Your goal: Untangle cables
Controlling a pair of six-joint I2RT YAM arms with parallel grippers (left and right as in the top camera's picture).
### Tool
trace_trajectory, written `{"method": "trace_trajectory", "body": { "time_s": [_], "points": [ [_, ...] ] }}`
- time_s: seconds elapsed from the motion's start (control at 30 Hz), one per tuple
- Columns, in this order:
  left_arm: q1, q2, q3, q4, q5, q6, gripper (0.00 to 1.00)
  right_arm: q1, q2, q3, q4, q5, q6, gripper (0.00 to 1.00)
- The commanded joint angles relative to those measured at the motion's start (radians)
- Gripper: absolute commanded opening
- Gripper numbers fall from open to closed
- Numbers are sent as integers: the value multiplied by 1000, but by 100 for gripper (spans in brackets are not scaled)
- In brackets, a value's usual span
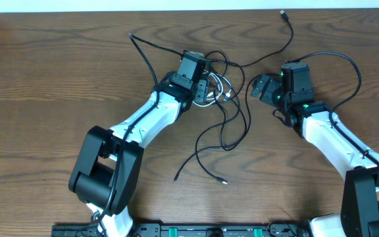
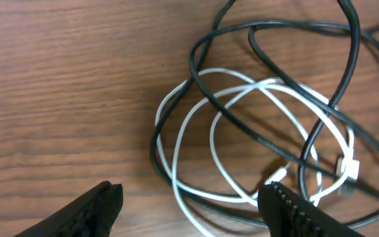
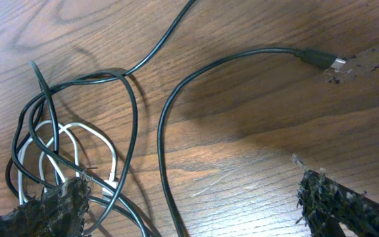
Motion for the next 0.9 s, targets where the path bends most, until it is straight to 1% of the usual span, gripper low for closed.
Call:
{"method": "trace_trajectory", "body": {
  "time_s": [0.0, 0.1, 0.2, 0.23, 0.33, 0.37, 0.43, 0.6, 0.73, 0.87],
  "points": [
    [3, 17, 11, 21, 5, -163, 70, 3, 1, 2, -1, -4, -16, 99],
    [3, 19, 11, 27, 5, -248, 71, 3, 1, 2, 0, -15, -16, 99],
    [3, 21, 11, 29, 5, -307, 70, 3, 1, 2, 3, -21, -16, 99],
    [3, 21, 11, 29, 5, -329, 73, 3, 1, 2, 3, -22, -16, 99],
    [3, 28, 14, 29, 27, -374, 92, 3, 1, 2, 4, -25, -16, 99],
    [3, 33, 21, 27, 36, -375, 94, 3, 1, 2, 4, -25, -16, 99],
    [3, 46, 46, 10, 40, -375, 95, 3, 1, 2, 8, -25, -16, 99],
    [2, 101, 211, -144, 38, -311, 96, 3, 1, 2, 14, -42, -16, 99],
    [4, 167, 338, -246, 38, -306, 97, 3, 1, 2, 18, -43, -16, 99],
    [4, 235, 424, -326, 39, -298, 97, 3, 1, 2, 19, -43, -16, 99]
  ]
}}
